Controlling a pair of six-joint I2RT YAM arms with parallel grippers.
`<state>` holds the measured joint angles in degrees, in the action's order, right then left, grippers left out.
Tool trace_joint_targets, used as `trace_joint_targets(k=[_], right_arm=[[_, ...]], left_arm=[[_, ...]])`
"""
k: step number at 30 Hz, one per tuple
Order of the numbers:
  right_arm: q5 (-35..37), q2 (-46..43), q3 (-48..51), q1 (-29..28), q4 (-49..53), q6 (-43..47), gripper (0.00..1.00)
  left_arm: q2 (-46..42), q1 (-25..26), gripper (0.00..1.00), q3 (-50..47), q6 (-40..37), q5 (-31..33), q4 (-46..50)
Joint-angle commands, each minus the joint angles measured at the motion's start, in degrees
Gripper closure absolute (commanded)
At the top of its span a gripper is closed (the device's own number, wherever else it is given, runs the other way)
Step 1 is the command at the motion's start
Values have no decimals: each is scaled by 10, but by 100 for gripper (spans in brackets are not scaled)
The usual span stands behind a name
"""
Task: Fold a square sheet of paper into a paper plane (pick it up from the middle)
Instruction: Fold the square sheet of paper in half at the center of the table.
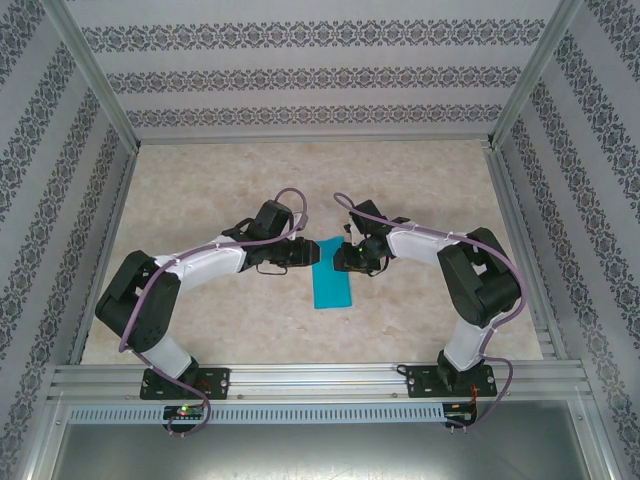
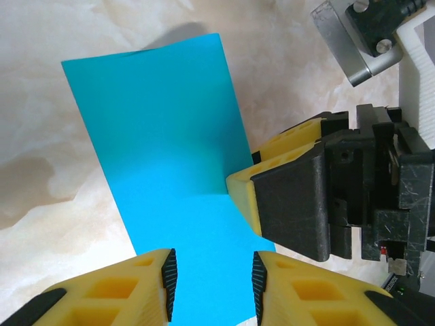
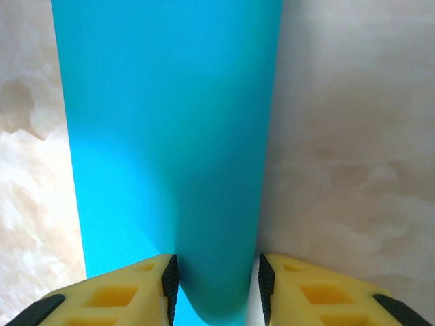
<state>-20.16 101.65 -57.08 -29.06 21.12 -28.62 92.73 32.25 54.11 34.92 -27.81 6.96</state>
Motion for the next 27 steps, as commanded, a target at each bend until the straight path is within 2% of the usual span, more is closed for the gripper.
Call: trace_joint_targets(k=[1,27], right_arm=[[21,8,-11,-6,27,13,61],[27,24,-20,-9,16,-25,57]], left_arm=[[-16,-7,61,-8,-10,8,13],[-13,-10,61,-11,-3,4,9]])
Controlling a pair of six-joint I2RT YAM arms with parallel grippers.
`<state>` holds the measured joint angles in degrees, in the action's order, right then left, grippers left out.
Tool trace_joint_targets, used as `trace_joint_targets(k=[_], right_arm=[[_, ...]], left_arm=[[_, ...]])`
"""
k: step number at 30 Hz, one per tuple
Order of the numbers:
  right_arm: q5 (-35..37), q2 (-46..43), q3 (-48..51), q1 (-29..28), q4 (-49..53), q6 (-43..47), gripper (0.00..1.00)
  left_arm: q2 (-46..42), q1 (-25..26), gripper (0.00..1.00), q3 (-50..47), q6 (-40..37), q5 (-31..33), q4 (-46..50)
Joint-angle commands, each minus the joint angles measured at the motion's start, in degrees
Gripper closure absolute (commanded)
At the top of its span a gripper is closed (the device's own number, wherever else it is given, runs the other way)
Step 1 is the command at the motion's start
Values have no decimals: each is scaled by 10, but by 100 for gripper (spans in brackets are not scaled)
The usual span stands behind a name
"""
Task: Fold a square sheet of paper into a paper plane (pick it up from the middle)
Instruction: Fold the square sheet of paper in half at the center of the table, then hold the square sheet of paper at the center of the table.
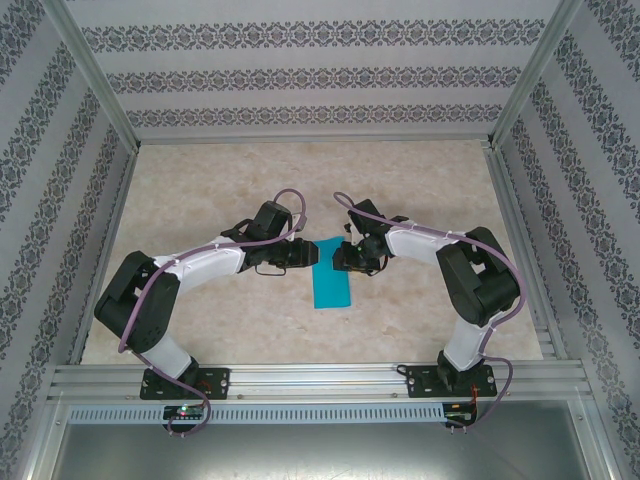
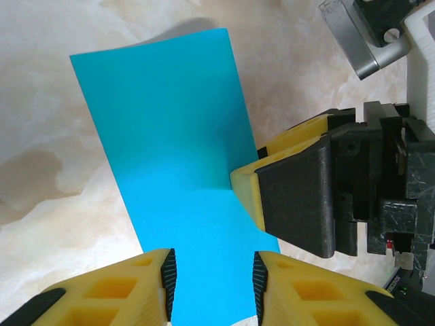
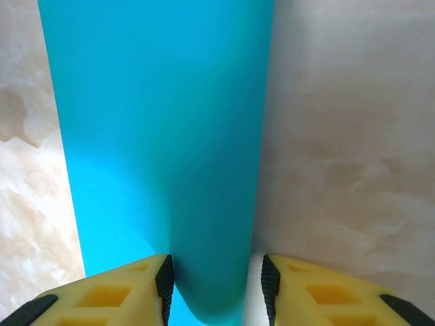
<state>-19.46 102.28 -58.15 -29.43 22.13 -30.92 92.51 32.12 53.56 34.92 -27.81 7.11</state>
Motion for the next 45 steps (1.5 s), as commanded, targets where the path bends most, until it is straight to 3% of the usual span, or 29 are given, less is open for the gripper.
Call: trace_joint_targets(k=[1,20,32,45], right_arm=[[20,18,-10,-6,8,-2,57],[28,22,-20,-11,24,14,56],[27,24,-18,-11,21,11,56],[26,25,-18,-11,22,16,56]], left_arm=[[-11,-8,61,-5,-3,4,8],[-3,-8,61,-7,1,1,0],[44,-7,63,-10,39,-36,-69],[113,2,73,7,48,-51,-98]])
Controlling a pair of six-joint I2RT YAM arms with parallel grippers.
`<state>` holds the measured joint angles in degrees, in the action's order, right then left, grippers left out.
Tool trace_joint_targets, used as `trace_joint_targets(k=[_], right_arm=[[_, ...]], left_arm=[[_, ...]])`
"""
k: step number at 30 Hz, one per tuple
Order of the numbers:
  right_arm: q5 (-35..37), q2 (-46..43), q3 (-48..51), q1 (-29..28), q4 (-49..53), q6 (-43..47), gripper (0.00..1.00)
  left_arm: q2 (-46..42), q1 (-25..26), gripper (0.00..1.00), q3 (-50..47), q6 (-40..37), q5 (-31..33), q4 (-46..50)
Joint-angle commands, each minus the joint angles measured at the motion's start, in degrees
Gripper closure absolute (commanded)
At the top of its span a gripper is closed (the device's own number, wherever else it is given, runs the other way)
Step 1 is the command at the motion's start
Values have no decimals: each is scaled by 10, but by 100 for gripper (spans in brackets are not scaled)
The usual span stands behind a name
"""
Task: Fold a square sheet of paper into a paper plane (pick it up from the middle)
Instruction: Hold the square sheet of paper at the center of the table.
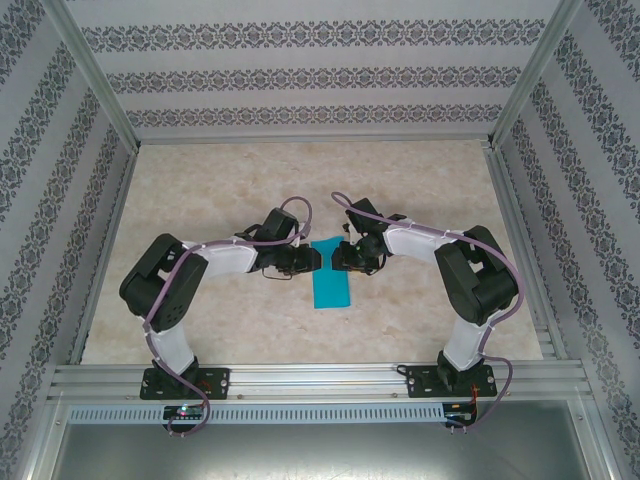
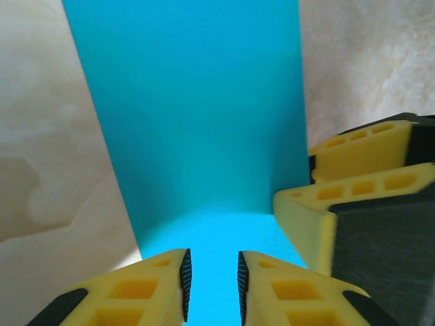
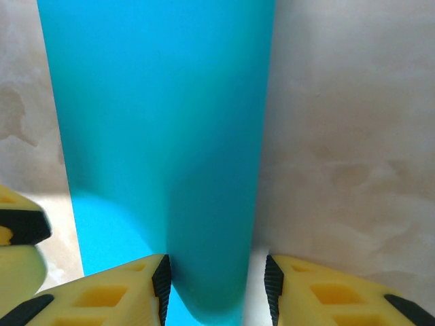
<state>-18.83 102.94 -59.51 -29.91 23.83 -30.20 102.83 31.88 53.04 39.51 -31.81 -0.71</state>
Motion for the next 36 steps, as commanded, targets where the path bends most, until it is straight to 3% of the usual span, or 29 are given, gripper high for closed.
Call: trace_joint_targets(k=[1,11,22,36], right_arm=[[20,18,-4,-6,5,9,56],[20,20,-6,-7,6,9,56],[28,15,-7,-6,14,12,56],[15,-109,33,18,32,4,53]], left_arm=[[15,5,73,13,0,-11,-19],[44,10,76,13,-14,-6,-14],[76,14,76,20,-66,63,70],[117,27,76,29,-83,108,91]])
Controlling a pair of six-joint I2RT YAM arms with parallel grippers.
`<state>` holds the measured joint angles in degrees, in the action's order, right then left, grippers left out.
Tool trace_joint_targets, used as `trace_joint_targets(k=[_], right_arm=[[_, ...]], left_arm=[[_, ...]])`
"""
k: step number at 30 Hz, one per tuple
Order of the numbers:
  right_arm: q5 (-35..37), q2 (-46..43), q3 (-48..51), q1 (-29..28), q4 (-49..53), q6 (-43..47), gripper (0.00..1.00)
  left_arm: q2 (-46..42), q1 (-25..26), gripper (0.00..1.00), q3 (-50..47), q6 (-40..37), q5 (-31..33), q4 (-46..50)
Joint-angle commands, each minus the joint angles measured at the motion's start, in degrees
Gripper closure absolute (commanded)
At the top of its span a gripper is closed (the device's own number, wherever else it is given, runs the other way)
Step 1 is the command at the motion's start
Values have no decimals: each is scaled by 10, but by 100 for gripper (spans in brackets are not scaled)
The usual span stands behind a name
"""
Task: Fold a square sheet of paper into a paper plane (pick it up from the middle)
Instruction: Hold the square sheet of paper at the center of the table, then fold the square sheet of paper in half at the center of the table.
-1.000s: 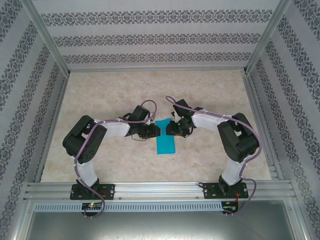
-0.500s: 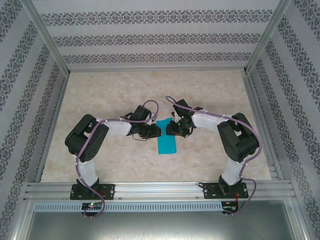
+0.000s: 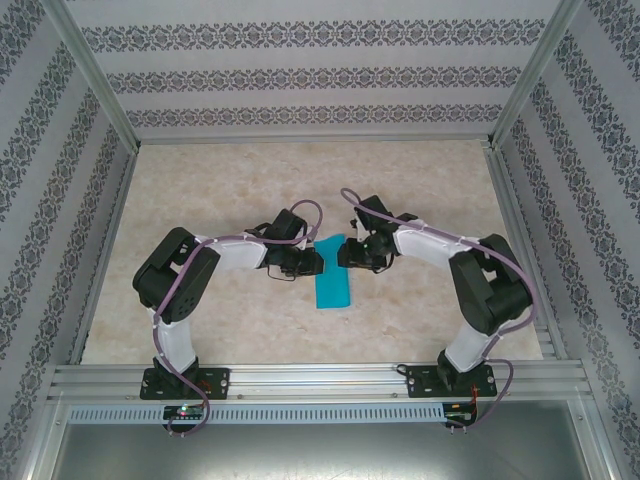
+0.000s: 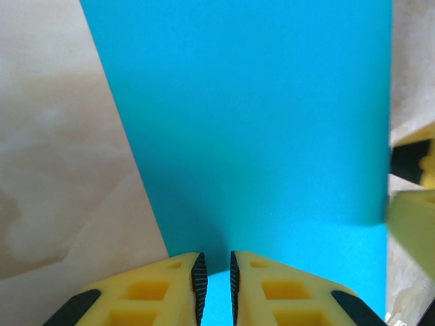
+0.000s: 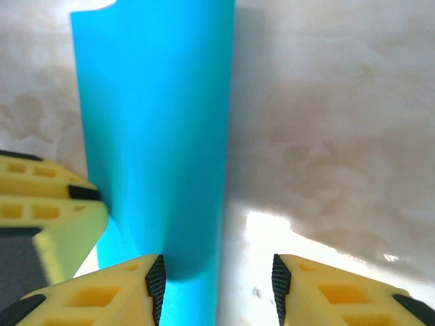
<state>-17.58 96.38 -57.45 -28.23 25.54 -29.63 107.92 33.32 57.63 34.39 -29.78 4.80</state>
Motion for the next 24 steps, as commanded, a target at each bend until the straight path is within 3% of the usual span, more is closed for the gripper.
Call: trace_joint_targets(k=[1,6,11,24], right_arm=[[-3,-56,20,2,10,-7,53],[-98,-95,74,-1,-100,-88,76],[-130,-52,71,-18,-149,-117,87],[-88,43,39,-3,-101,-57,91]], left_arm=[[68,14,76,-16,-33,89,37],[72,16,76,-16,-34,89,35],[76,19,76,-11,-35,86,37],[77,20,76,-14,-38,97,44]])
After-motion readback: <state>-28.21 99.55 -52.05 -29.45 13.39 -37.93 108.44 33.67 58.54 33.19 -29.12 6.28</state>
